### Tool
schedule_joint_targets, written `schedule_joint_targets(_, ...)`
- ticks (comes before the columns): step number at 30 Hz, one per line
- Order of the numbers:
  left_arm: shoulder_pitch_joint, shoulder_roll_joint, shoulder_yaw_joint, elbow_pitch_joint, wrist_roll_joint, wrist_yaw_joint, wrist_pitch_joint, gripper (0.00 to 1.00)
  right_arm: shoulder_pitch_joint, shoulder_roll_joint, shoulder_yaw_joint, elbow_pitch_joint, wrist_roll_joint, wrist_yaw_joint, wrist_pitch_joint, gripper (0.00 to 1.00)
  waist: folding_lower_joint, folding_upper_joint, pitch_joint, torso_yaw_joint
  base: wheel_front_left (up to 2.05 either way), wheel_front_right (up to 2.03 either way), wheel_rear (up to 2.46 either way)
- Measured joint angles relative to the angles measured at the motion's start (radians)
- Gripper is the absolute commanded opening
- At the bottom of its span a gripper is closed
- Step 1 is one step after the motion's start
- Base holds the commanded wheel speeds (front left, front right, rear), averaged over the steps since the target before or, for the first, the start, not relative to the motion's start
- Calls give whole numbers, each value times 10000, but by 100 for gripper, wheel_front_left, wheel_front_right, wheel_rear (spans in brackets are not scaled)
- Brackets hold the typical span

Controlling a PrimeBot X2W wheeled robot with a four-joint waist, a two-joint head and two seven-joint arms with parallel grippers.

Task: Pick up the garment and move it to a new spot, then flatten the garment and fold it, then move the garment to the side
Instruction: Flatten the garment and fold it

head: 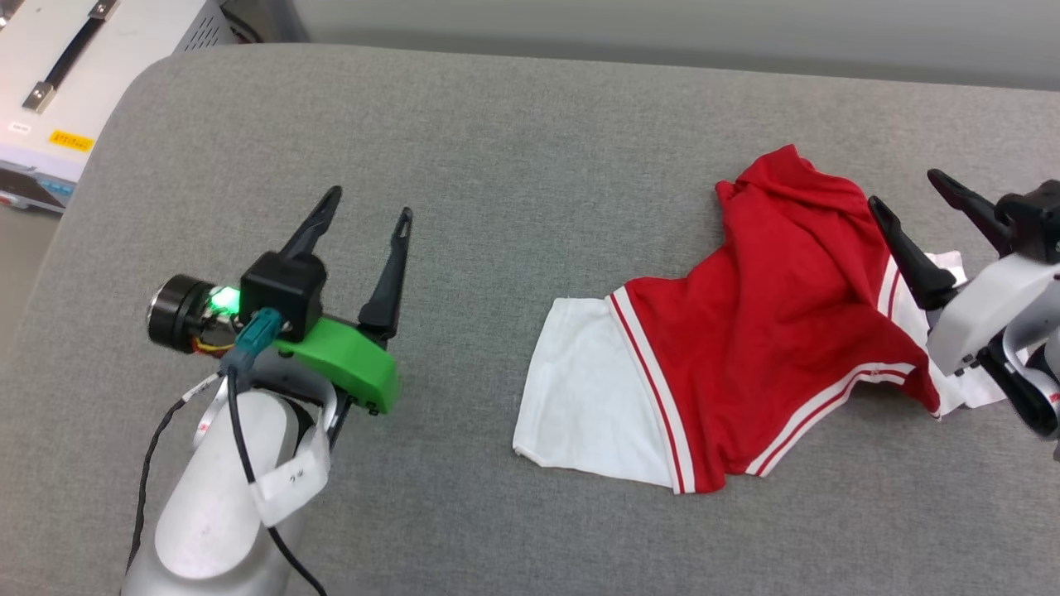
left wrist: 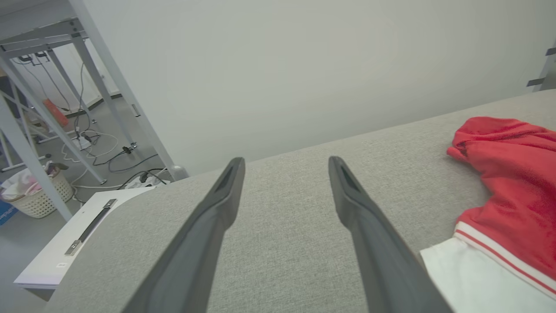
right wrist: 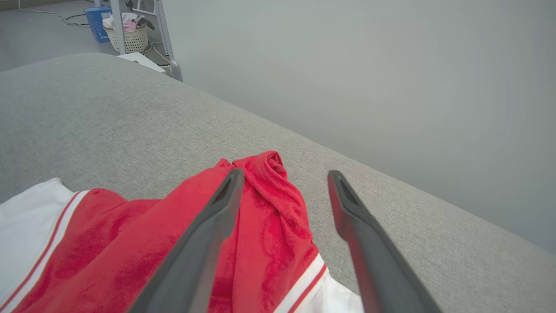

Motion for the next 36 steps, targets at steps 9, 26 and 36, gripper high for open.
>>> schedule_joint_targets(9,-1813,1708,-3177,-132,-3724,-19,4034,100,2726,602,-2541,-2075,-1354,0,725,100,0,0,-459,-472,0,0,0)
schedule_joint_targets(26,-3799,2811,-8349,-52,-7156,-19,8320,100,4928,2056,-4698,-5108,-2711,0,2662,100,0,0,-282,-1108,0,0,0)
schedule_joint_targets(36,-4104,2901,-9839,961,-7662,-19,8065,100,4962,2236,-4784,-5409,-2796,0,2784,100,0,0,269,-1359,0,0,0)
